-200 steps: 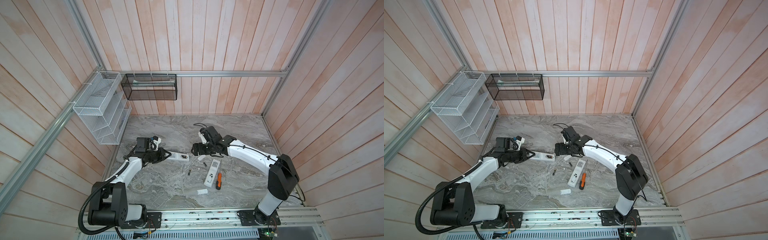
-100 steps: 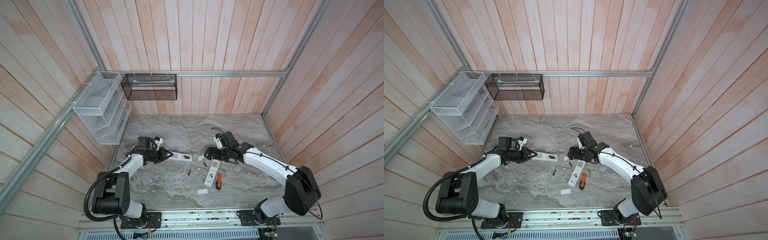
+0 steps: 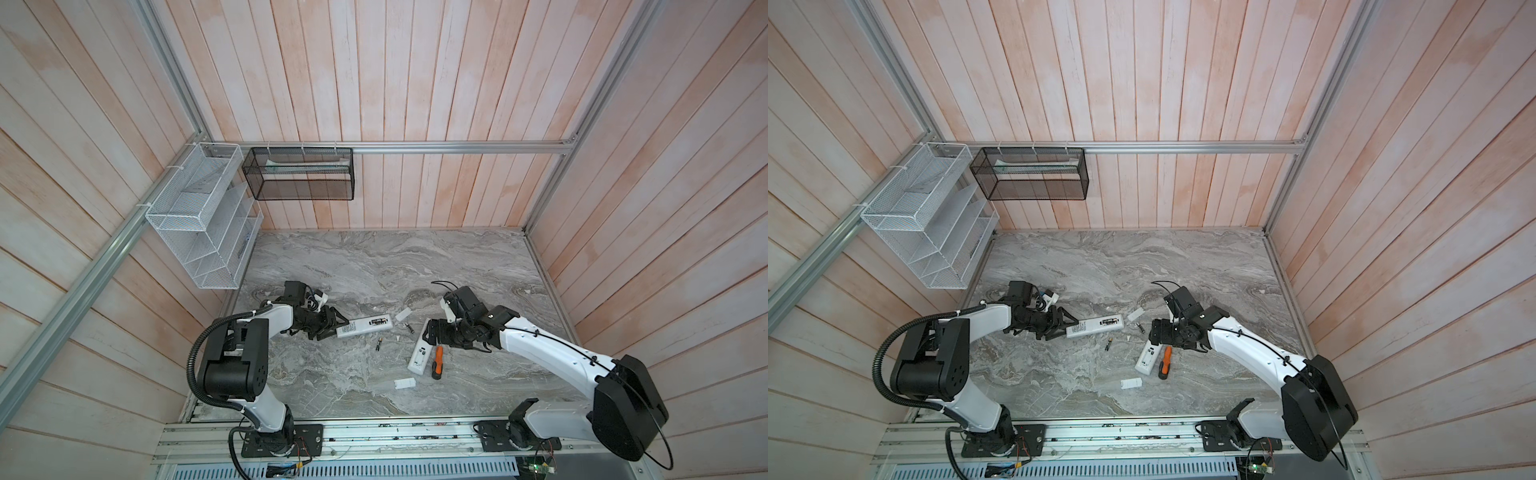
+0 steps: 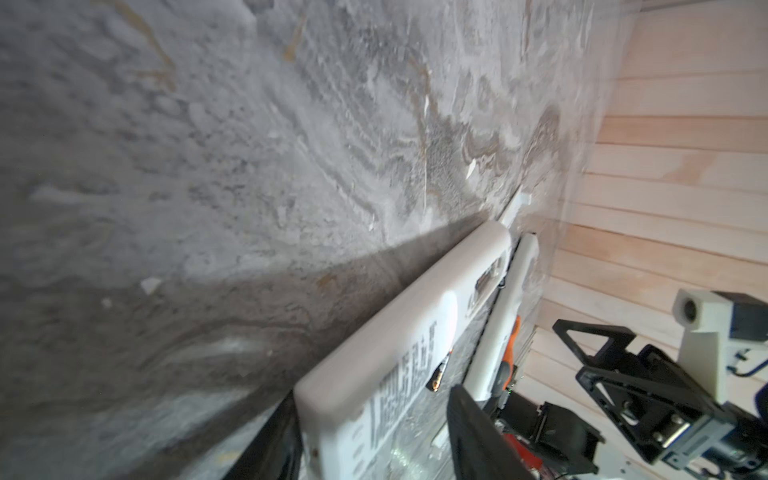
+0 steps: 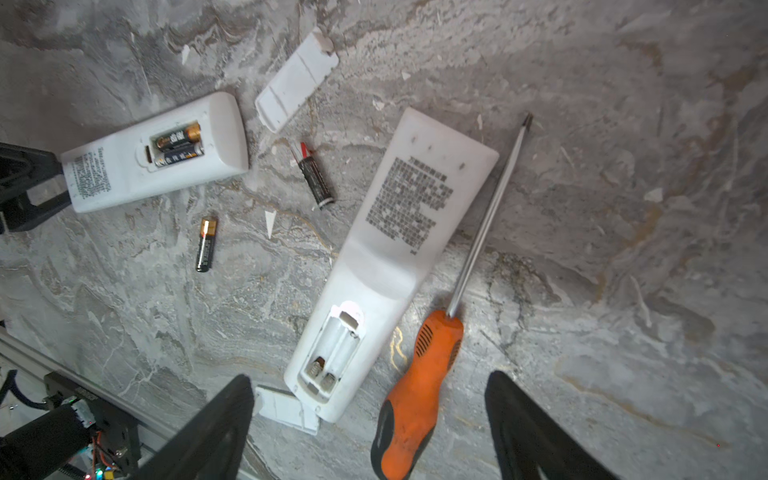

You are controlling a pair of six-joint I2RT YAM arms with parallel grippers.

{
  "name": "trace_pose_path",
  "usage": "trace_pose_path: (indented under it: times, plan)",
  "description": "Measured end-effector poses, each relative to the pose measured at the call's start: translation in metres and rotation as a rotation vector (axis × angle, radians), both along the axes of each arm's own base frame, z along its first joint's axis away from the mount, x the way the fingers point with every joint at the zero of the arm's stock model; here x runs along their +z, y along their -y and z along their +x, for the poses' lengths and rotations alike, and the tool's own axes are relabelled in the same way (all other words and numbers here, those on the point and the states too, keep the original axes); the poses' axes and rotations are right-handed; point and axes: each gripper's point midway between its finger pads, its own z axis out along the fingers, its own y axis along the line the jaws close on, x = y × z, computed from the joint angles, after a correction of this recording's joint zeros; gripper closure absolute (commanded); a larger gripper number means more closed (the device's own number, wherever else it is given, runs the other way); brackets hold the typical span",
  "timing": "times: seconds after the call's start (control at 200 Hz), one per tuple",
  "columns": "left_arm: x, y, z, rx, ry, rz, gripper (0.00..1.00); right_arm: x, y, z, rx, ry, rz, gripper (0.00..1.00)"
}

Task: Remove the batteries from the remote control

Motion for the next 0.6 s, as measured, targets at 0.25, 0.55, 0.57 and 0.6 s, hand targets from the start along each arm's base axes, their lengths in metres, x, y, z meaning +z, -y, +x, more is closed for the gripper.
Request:
trace_pose_path:
  times: [0.25, 0.55, 0.57, 0.6]
  plan:
    - [0.002, -0.005, 0.0, 0.007, 0.014, 0.04, 0.14, -0.026, 0.013, -0.032, -0.018, -0.073, -0.061, 0.25]
    - [0.022, -0.03, 0.008, 0.074, 0.119, 0.209, 0.0, -0.045, 0.01, -0.049, -0.008, -0.117, -0.117, 0.33]
    - [0.024, -0.031, 0.009, 0.078, 0.129, 0.217, 0.0, -0.046, 0.01, -0.049, -0.007, -0.118, -0.119, 0.34]
    - [0.028, -0.032, 0.01, 0.083, 0.146, 0.224, 0.0, -0.047, 0.011, -0.05, -0.009, -0.121, -0.125, 0.36]
